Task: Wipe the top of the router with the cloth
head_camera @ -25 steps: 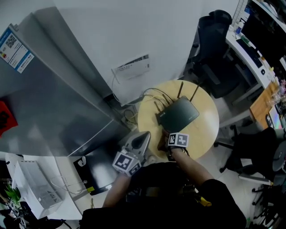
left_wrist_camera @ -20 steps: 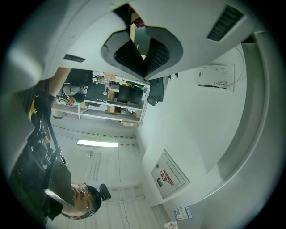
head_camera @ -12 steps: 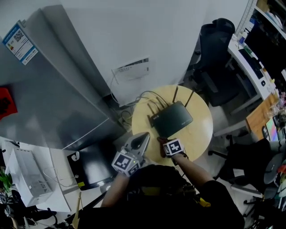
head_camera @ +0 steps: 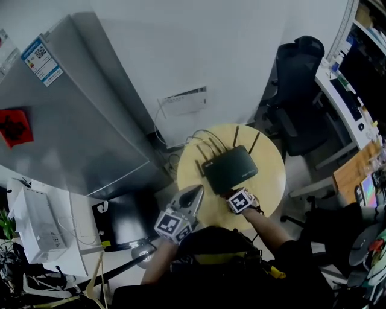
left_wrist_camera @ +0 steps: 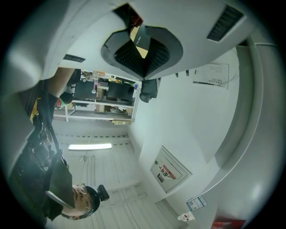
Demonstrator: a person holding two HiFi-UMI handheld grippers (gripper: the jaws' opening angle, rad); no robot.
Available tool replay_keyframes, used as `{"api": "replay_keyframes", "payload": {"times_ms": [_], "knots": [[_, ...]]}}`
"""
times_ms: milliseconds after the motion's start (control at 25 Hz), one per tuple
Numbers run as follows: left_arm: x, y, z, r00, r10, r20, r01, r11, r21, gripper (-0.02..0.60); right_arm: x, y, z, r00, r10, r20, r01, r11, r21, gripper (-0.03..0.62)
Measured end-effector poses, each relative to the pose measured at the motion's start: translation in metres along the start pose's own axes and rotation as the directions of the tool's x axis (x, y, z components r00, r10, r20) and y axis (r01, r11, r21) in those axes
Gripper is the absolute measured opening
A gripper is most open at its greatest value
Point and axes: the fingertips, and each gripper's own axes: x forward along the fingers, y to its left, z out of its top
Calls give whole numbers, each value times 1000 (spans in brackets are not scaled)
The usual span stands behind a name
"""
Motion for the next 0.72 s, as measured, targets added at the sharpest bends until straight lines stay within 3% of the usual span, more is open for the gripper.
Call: {"api": "replay_keyframes", "payload": {"times_ms": [360,720], "knots": [[2,13,13,992,106,62,-107,994,14,-6,3,-42,3,1000,22,22,-22,1000,-3,58],[30,12,13,992,109,56,-109,994,-9,-6,0,-77,-9,1000,12,6,-12,1000,23,60]]}}
